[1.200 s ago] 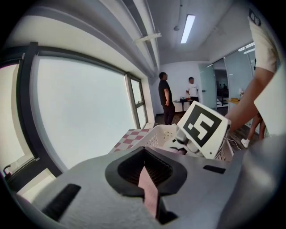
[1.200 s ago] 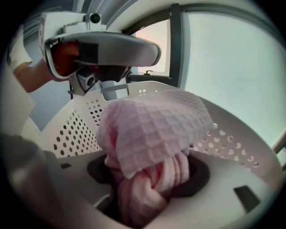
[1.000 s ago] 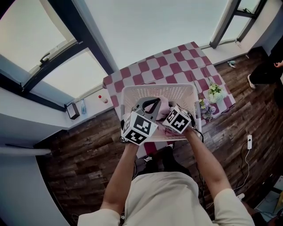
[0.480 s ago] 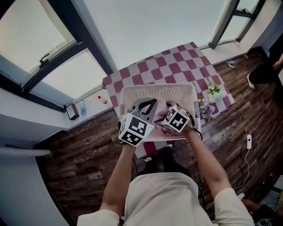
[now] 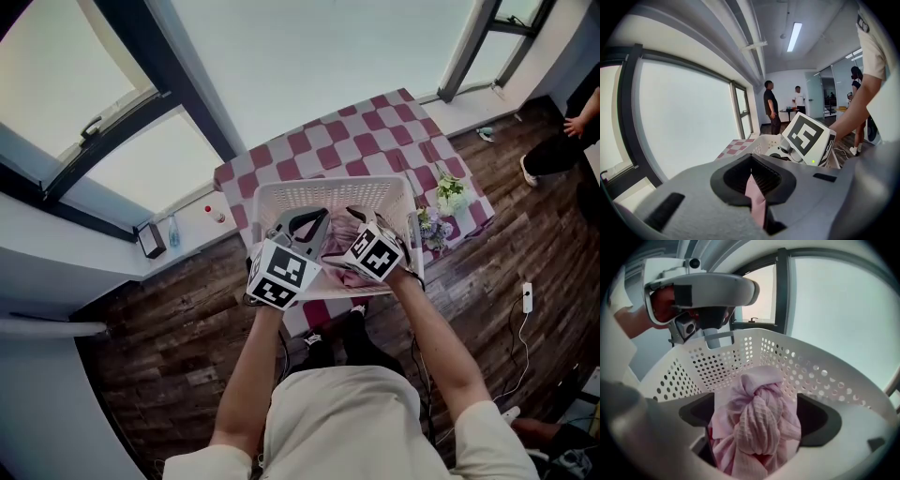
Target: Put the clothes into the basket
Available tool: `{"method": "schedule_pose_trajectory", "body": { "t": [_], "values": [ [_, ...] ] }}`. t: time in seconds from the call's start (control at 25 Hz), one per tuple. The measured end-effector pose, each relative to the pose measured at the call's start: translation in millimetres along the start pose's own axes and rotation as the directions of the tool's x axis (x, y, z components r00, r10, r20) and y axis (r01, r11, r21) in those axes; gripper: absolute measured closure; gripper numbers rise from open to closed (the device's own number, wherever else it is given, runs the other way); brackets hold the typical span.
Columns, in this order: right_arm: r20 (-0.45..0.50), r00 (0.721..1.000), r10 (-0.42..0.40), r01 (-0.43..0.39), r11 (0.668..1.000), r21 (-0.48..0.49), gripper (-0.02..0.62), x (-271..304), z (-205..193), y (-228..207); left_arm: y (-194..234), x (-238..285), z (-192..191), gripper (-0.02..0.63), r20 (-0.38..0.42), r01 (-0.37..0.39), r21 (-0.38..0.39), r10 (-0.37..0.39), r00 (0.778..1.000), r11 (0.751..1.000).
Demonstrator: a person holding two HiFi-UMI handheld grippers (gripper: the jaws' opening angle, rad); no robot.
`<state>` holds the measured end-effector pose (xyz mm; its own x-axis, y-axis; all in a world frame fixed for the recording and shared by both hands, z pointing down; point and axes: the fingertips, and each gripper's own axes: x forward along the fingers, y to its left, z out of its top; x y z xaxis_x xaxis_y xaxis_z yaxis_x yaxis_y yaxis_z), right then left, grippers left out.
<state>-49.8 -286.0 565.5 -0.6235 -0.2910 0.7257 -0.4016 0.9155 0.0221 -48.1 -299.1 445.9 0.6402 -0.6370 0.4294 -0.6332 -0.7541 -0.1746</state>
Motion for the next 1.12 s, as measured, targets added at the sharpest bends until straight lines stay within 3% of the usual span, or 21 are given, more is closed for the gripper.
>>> {"method": "schedule_pose_trajectory", "body": {
  "t": [0.16,0.4,0.48,0.56,0.68,0.96,1.12],
  "values": [
    [0.017,1.000,0.002,-0.003,0.998,0.058,0.084,-6,0,0,2,0,0,0.592,0.005,0.004,0.002,-0.004,1.000,1.000],
    [0.051,0.999,-0.019,0.018,1.000,0.015,0.111,-27,16,-4,7,-1,-5,0.592,-0.006,0.003,-0.011,-0.003,1.000,1.000],
    [0.073,0.996,-0.051,0.050,0.999,0.021,0.190,-36,22,-7,8,0,-7,0.592,-0.010,0.003,-0.017,-0.003,1.000,1.000],
    [0.123,0.987,-0.108,0.103,0.993,0.052,0.391,-47,31,-14,9,2,-6,0.592,-0.007,0.003,-0.017,-0.003,1.000,1.000],
    [0.160,0.975,-0.157,0.145,0.986,0.082,0.562,-62,39,-19,7,3,-4,0.592,-0.004,0.009,-0.012,-0.009,1.000,1.000],
    [0.191,0.970,-0.152,0.132,0.984,0.116,0.578,-85,43,-14,3,2,-9,0.592,-0.008,0.016,-0.020,-0.017,1.000,1.000],
    [0.273,0.945,-0.180,0.156,0.982,0.110,0.578,-103,48,-11,-1,-2,0,0.592,0.016,0.026,-0.006,-0.026,1.000,1.000]
  ]
}}
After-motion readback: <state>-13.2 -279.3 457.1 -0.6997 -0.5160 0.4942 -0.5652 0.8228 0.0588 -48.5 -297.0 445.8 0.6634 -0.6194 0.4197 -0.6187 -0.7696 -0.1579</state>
